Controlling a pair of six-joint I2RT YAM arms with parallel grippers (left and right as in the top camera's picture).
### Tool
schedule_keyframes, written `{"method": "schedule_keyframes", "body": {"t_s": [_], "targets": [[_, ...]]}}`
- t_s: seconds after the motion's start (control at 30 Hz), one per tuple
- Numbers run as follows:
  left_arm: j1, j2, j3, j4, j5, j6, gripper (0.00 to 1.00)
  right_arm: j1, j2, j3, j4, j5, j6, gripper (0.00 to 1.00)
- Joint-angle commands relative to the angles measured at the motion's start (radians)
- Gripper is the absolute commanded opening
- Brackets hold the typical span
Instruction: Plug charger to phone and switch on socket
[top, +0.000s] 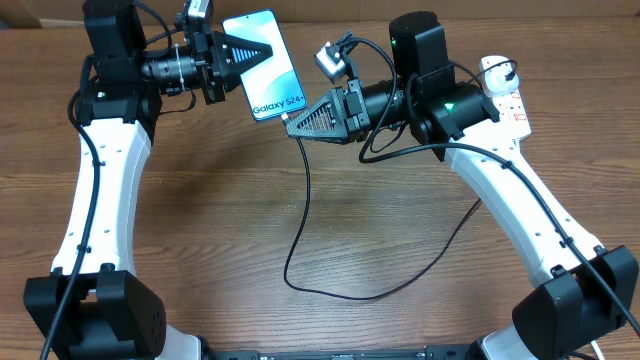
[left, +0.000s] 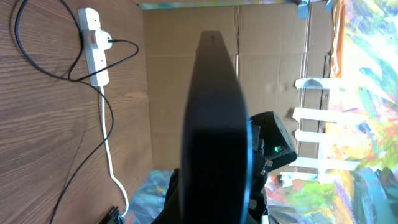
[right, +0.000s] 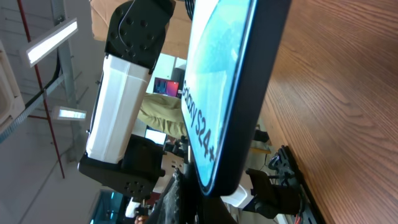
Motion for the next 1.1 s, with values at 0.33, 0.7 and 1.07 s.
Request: {"method": "schedule_keyframes", "body": {"t_s": [0.33,0.7,1.07], "targets": [[-0.007,-0.005,0.01,0.008,0.03,-0.015,0.04,0.005,-0.007,-0.001,0.024,0.031,0.042,0.04],[-0.007,-0.005,0.01,0.009,0.026,-0.015,0.04,0.006,-0.007,-0.001,0.033,0.039,0.061,0.04],[-0.006,-0.005,0.01,0.008,-0.008,-0.048,0.04,0.007,-0.007,-0.001,0.033,0.039,0.098,0.04]]}}
